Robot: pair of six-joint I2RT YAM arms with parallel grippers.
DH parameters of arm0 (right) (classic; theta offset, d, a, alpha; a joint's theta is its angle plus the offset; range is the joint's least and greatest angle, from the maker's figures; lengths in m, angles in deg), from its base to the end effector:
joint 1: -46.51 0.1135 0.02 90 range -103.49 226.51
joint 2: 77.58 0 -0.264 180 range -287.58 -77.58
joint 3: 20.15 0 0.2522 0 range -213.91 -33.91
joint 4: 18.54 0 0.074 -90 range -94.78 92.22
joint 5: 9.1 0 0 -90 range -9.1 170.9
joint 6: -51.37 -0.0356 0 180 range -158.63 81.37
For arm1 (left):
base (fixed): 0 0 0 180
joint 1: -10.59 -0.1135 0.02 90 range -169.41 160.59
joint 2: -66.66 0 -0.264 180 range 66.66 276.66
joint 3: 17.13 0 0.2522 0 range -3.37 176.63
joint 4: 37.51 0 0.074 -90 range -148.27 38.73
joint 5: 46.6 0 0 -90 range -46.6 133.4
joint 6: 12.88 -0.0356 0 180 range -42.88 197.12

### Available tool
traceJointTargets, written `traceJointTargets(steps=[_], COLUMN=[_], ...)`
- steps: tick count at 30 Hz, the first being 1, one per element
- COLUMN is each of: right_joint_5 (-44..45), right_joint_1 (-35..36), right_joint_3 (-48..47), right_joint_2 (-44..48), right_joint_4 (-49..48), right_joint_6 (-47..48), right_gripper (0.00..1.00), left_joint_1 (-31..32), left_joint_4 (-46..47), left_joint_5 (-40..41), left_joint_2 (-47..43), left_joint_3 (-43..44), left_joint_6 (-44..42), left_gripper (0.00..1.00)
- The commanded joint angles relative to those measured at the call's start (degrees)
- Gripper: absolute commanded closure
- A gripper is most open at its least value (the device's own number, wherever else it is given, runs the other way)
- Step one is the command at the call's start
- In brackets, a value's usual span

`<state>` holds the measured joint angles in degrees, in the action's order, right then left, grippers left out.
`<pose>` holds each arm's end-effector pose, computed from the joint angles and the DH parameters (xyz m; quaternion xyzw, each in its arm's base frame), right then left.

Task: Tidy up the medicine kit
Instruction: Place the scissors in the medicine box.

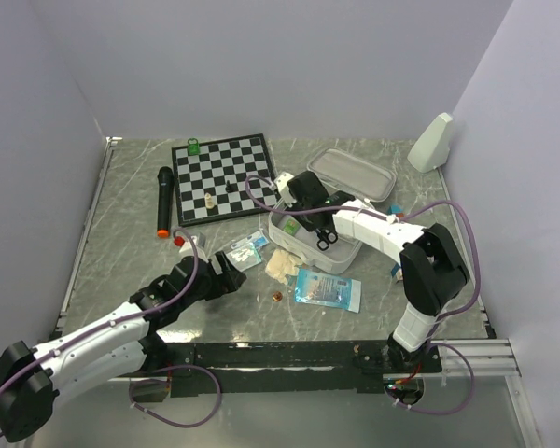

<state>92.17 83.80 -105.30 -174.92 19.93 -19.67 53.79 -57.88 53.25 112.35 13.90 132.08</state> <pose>0.2980 0.2182 0.2379 -0.4126 0.8420 -0.0379 0.3454 0.1273 -0.1112 0.1760 -0.1300 0.8751 -0.2976 0.3587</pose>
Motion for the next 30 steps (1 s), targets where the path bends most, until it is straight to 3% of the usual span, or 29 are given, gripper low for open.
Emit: traceJointTargets(steps=[1, 10, 21, 24, 30], right_joint_5=[-3.3, -1.3, 3.2, 3.1, 4.6], right_joint_1=[-0.3, -0.4, -0.5, -0.2, -0.1], right_joint_3=[-0.1, -4.9, -3.7, -4.3, -6.7], right_joint_2=[0.3, -4.0, -4.5, -5.2, -4.7], right_joint_4=[-1.7, 0.2, -2.7, -2.1, -0.7], right_joint_6=[2.9, 5.4, 9.3, 9.1, 7.1], right_gripper=[0.97, 0.96, 0.91, 0.83, 0.53], left_joint_1=[-0.1, -0.1, -0.1, -0.1, -0.1], left_joint_4=[2.4, 1.3, 1.3, 1.2, 0.9], left_joint_5=[-1.2, -0.7, -1.0, -1.1, -1.3], left_joint_2=[0.5, -0.7, 0.6, 0.8, 0.9], left_joint_3=[0.0, -0.4, 0.1, 0.2, 0.3], left_joint_6=[-1.0, -1.0, -1.8, -1.9, -2.1], left_gripper=[0.09, 0.09, 0.09, 0.09, 0.09])
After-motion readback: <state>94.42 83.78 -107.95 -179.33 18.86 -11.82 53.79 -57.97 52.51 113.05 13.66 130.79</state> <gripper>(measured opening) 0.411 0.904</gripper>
